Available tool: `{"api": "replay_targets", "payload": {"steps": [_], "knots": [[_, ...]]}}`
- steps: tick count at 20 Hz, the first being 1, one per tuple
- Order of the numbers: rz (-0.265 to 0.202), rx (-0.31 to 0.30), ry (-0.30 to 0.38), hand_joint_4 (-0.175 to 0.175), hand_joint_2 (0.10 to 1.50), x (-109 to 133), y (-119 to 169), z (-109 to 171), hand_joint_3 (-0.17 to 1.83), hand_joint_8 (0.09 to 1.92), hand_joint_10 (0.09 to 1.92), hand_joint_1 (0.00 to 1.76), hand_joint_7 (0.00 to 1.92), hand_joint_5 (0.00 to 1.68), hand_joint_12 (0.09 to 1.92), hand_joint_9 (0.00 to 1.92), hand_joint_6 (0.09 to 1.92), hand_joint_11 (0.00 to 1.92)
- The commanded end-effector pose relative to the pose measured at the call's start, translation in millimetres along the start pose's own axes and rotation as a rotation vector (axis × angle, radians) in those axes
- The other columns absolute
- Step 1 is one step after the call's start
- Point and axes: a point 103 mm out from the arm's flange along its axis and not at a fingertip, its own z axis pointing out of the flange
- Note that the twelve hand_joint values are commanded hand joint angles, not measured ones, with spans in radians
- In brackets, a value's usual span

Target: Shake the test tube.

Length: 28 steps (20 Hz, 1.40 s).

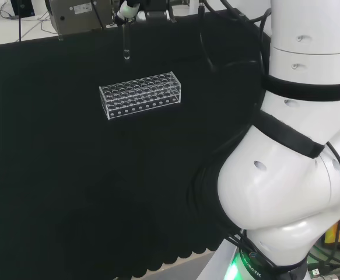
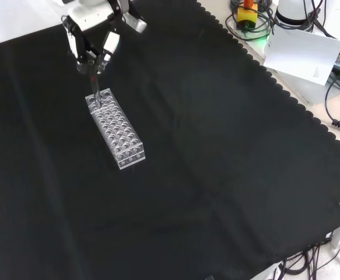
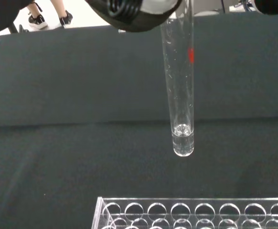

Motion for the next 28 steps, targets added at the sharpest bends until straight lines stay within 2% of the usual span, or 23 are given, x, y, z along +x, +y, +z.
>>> {"api": "replay_targets", "payload": {"steps": [1, 7, 10, 16, 25, 28], "knots": [[-0.018, -0.017, -0.005, -0.175, 1.05, -0.8, -10.3, -13.3, -0.17, 0.58, 0.15, 1.33, 1.41, 1.41, 0.73, 1.76, 0.09, 1.55], [-0.021, -0.022, 0.01, -0.175, 1.05, -1.4, -17.4, -19.2, -0.17, 0.58, 0.15, 1.33, 1.41, 1.41, 0.73, 1.77, 0.09, 1.55], [-0.04, -0.022, 0.006, -0.175, 1.05, 2.9, -18.9, -17.4, -0.17, 0.58, 0.14, 1.33, 1.41, 1.41, 0.74, 1.77, 0.09, 1.55], [-0.088, -0.035, 0.043, -0.175, 1.05, 35.9, -23.2, -19.3, -0.17, 0.58, 0.14, 1.33, 1.41, 1.41, 0.74, 1.77, 0.09, 1.55], [-0.204, -0.058, 0.121, -0.175, 1.05, 86.4, -19.6, -26.0, -0.17, 0.58, 0.14, 1.33, 1.41, 1.41, 0.74, 1.77, 0.09, 1.55], [-0.21, -0.062, 0.113, -0.175, 1.05, 91.7, -20.8, -27.4, -0.17, 0.58, 0.14, 1.33, 1.41, 1.41, 0.74, 1.77, 0.09, 1.55]]}}
